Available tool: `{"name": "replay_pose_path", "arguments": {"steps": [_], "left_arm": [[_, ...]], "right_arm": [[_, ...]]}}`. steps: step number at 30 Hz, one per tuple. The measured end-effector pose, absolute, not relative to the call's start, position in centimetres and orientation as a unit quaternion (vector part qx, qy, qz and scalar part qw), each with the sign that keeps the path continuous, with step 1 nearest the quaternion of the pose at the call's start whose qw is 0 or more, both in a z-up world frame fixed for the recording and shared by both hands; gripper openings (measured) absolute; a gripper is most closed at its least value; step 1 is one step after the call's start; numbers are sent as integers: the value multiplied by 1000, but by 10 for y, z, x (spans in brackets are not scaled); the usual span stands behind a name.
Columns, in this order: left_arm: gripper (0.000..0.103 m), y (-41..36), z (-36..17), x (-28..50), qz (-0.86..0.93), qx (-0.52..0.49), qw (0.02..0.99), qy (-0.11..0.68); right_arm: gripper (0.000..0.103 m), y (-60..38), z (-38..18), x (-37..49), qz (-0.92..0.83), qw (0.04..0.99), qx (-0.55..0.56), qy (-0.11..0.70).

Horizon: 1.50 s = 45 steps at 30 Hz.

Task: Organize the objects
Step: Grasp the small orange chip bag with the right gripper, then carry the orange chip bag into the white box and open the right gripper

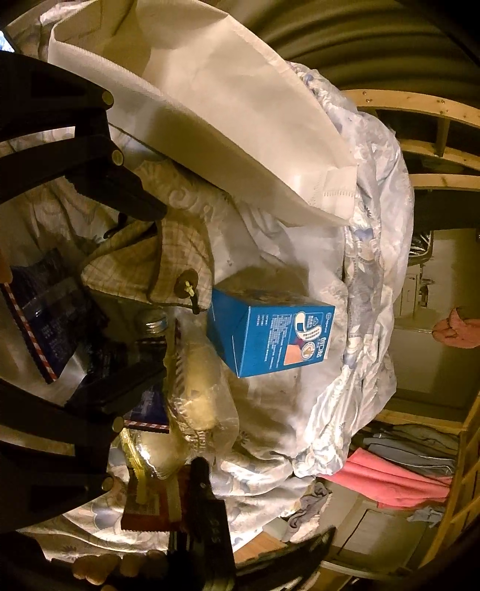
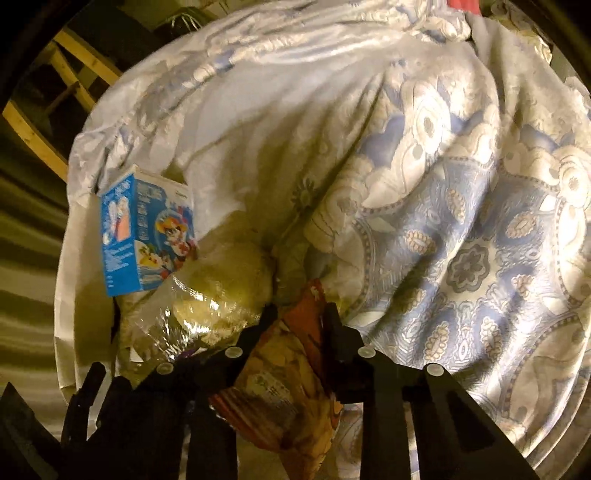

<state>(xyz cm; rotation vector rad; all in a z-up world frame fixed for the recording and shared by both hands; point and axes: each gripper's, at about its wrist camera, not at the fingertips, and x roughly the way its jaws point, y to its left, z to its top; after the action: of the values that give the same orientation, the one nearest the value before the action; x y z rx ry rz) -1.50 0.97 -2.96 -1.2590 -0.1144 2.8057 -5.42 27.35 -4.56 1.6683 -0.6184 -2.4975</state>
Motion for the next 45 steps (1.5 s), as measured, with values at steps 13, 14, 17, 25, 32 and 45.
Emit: {"name": "replay_pose_path", "arguments": {"steps": [13,14,17,25,32,45], "left_arm": [[76,-8,-22,-9,921,-385,20,-54],[76,-10,-19,-7,924,-378,16,-56],[76,-18,-12,-3,929,-364,8,-69],[76,-61,2,9,937,-327,-52,-114],[78,-104,4,15,938,-294,-114,-143],[78,-141,-11,12,923,-306,-170,-159]], "right_arm": [[19,277,8,-32,-837,165,419,-310],[19,277,14,-28,-833,187,408,-324],[19,258,20,-34,-828,230,383,-339],[19,153,10,-59,-805,329,376,-319],[19,69,14,-79,-780,416,360,-297],[37,-18,0,-99,-736,472,372,-312]]}}
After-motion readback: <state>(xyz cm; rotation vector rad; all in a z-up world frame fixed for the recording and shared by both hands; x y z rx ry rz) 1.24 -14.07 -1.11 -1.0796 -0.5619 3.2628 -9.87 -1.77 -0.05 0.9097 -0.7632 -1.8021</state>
